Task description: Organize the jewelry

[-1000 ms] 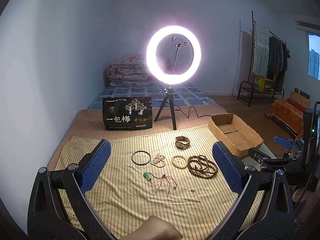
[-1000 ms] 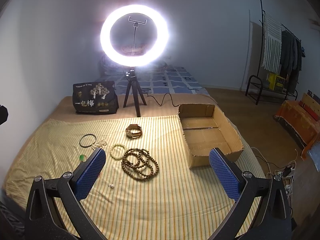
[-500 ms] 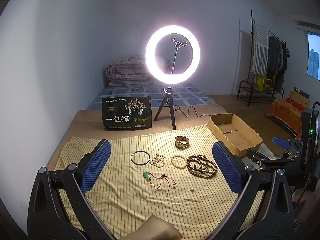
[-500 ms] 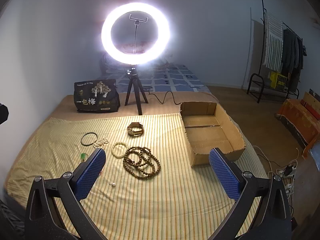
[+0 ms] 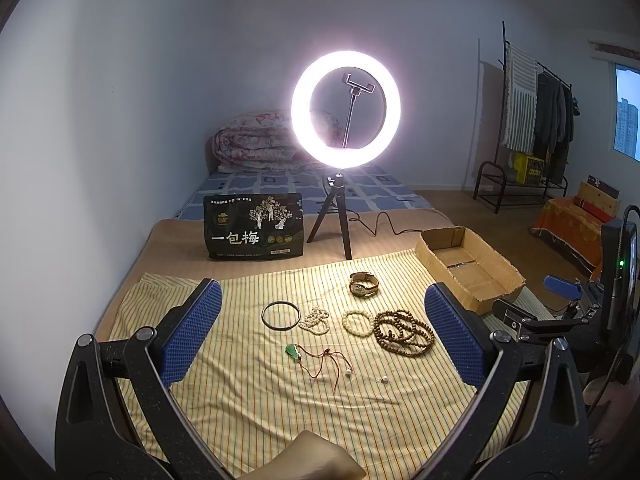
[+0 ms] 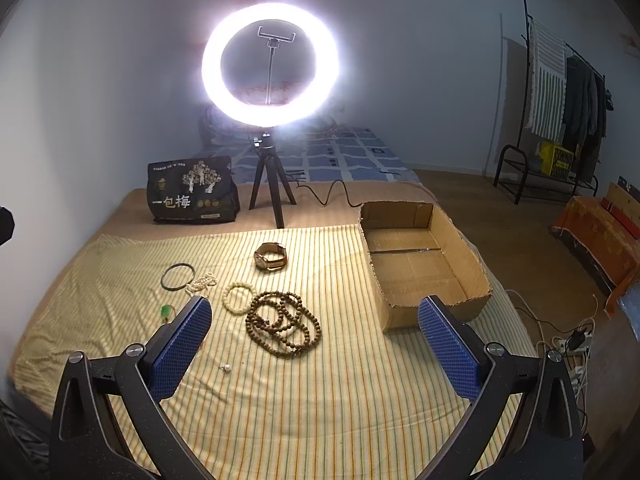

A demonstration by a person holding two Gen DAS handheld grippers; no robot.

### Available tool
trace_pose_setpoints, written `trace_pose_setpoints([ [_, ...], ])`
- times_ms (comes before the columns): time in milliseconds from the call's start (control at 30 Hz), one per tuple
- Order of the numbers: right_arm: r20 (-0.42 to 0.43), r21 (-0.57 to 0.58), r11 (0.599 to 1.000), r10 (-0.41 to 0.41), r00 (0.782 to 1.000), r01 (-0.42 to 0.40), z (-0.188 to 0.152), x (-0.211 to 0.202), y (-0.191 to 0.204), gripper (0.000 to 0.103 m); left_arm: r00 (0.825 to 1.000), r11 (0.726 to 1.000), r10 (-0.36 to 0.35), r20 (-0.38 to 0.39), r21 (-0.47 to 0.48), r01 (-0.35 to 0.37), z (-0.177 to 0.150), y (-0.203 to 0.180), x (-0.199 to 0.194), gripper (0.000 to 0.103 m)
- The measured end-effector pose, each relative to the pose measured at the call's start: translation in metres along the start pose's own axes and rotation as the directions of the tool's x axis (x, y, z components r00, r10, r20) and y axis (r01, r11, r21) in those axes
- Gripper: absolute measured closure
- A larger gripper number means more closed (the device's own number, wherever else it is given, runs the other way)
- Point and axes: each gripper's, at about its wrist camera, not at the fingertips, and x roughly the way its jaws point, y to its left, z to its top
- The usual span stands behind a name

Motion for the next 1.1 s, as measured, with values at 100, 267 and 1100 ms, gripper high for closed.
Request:
trace_pose_setpoints([
  [100, -0.004, -0.001, 1.000, 0.000, 1.000, 0.000, 0.000, 0.001, 0.000, 0.000, 1.000, 1.000, -0.001, 0.001, 0.000, 0.001, -0.001, 0.001, 0.001, 0.000],
  [267, -0.013, 0.003, 1.000, 0.001, 1.000, -0.001, 0.000, 0.003, 0.000, 0.000, 1.000, 1.000, 0.000, 0.001, 0.000, 0.000, -0.001, 0.002, 0.002, 0.000],
  [1100, -0.046, -0.014, 1.000, -0.013, 0.999, 0.013, -0.004, 0.011, -0.002, 0.000, 0.999, 1.000, 0.016, -0.036, -0.022, -0.017, -0.005, 0.016, 0.019, 0.000],
])
